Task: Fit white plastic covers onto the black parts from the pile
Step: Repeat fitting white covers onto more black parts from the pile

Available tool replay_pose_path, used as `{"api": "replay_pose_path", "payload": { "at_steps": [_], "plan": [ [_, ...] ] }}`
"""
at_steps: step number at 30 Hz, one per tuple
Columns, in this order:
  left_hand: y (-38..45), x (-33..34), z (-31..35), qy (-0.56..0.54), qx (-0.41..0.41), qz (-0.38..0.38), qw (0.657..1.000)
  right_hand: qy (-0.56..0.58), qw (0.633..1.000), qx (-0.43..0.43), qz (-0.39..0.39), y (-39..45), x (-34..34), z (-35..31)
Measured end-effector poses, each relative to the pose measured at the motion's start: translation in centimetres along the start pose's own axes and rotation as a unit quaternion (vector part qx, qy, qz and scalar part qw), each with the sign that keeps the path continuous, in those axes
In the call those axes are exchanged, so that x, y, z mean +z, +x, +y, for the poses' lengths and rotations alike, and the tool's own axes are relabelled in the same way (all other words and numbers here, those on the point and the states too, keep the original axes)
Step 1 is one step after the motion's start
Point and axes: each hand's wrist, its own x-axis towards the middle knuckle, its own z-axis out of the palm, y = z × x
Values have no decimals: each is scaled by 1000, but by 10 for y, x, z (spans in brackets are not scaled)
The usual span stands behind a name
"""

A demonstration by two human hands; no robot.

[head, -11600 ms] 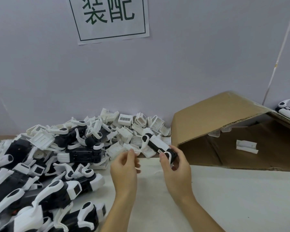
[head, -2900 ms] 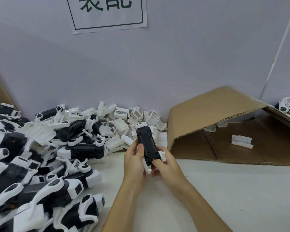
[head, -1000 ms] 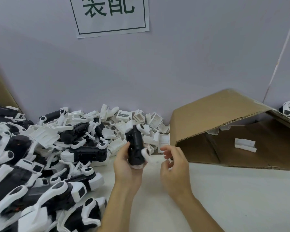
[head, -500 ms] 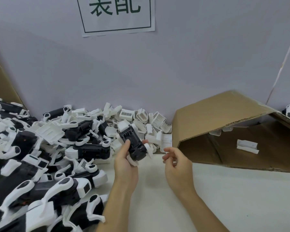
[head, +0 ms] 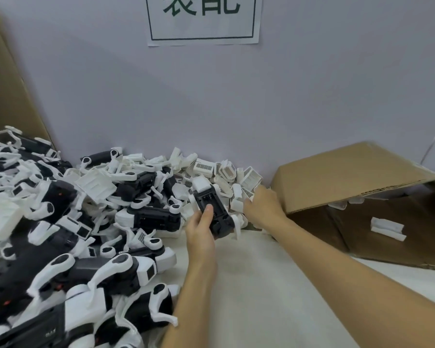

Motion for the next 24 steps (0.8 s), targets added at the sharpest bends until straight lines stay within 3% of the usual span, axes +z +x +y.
{"api": "replay_pose_path", "payload": {
  "at_steps": [3, 8, 13, 16, 19, 22, 24],
  "plan": [
    [1, 0, -3, 0, -2, -8, 1000, -43, 998, 30, -30, 4, 16, 6],
    [2, -2, -5, -2, -4, -7, 1000, 75, 992, 97, 10, 6, 29, 7],
    [2, 0, -7, 15, -1, -11, 1000, 89, 987, 66, 120, -4, 21, 3],
    [2, -1, -8, 21, 0, -13, 1000, 201, 967, 23, 153, -17, 11, 1],
    [1, -1, -9, 22, -1, -17, 1000, 406, 905, 27, 121, -37, 0, 6],
    [-1, 1, -9, 30, 8, -28, 999, 622, 781, 58, 25, -62, -2, 21],
    [-2, 1, -10, 45, 22, -39, 998, 646, 761, 53, 8, -78, 6, 35]
  ]
}}
